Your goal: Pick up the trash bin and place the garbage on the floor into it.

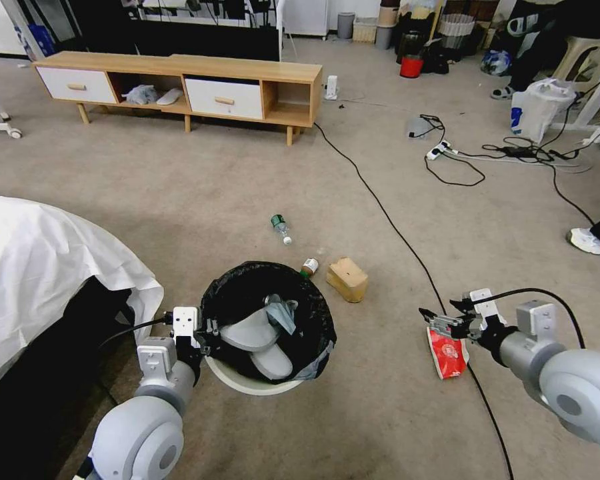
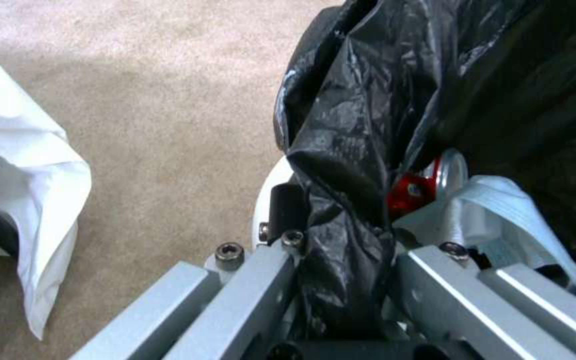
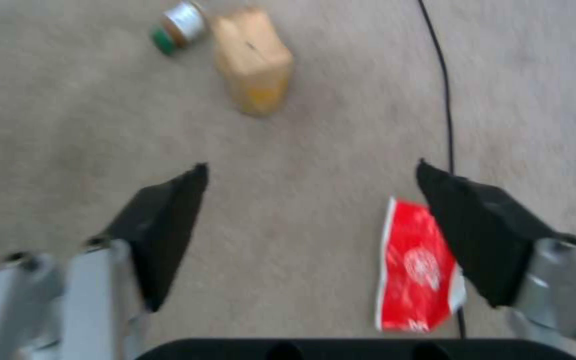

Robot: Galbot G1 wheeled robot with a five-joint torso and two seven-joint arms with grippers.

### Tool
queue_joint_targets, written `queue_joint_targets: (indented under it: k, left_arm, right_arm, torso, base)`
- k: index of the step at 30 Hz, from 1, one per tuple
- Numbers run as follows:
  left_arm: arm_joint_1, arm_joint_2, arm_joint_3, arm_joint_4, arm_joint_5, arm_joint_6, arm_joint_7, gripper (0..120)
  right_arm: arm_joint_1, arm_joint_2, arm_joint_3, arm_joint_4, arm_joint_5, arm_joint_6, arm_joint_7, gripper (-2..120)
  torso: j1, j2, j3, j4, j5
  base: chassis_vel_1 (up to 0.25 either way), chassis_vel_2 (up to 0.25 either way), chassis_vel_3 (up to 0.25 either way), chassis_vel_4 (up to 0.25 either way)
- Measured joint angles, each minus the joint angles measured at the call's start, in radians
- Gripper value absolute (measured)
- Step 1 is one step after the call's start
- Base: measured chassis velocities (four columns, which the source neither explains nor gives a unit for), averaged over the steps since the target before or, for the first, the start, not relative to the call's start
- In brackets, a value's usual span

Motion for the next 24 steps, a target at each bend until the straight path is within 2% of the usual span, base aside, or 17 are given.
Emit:
queue_joint_targets:
  k: [4, 6, 8, 12, 17, 24]
  left_arm:
    - [0.000, -0.003, -0.001, 0.000, -0.002, -0.001, 0.002, 0]
    - [-0.004, -0.007, -0.002, 0.000, -0.005, -0.001, 0.004, 0]
    - [-0.005, -0.009, -0.002, 0.000, -0.006, -0.001, 0.004, 0]
    - [-0.008, -0.017, -0.003, 0.000, -0.012, -0.001, 0.006, 0]
    - [-0.007, -0.024, -0.003, 0.000, -0.014, -0.001, 0.009, 0]
    - [-0.009, -0.029, 0.001, 0.004, -0.015, -0.001, 0.013, 0]
  right_arm:
    - [0.032, 0.015, -0.033, -0.034, 0.025, -0.028, 0.042, 93]
    - [0.080, 0.031, -0.082, -0.088, 0.081, -0.079, 0.124, 99]
    - [0.087, 0.034, -0.090, -0.098, 0.090, -0.087, 0.138, 99]
    - [0.119, 0.052, -0.121, -0.157, 0.154, -0.144, 0.231, 100]
    - [0.124, 0.060, -0.122, -0.213, 0.187, -0.149, 0.273, 100]
    - [0.150, 0.084, -0.132, -0.275, 0.196, -0.149, 0.276, 100]
  torso:
    - [0.000, 0.000, 0.000, -0.0001, 0.0004]
    - [0.000, 0.000, 0.000, 0.0001, 0.0002]
    - [0.000, 0.000, 0.000, 0.0000, 0.0002]
    - [0.000, 0.000, 0.000, 0.0000, 0.0004]
    - [0.000, 0.000, 0.000, -0.0001, 0.0003]
    - [0.000, 0.000, 0.000, -0.0002, 0.0001]
  base:
    - [0.000, 0.000, 0.000, 0.000]
    - [0.000, 0.000, 0.000, 0.000]
    - [0.000, 0.000, 0.000, 0.000]
    - [0.000, 0.000, 0.000, 0.000]
    - [0.000, 0.000, 0.000, 0.000]
    - [0.000, 0.000, 0.000, 0.000]
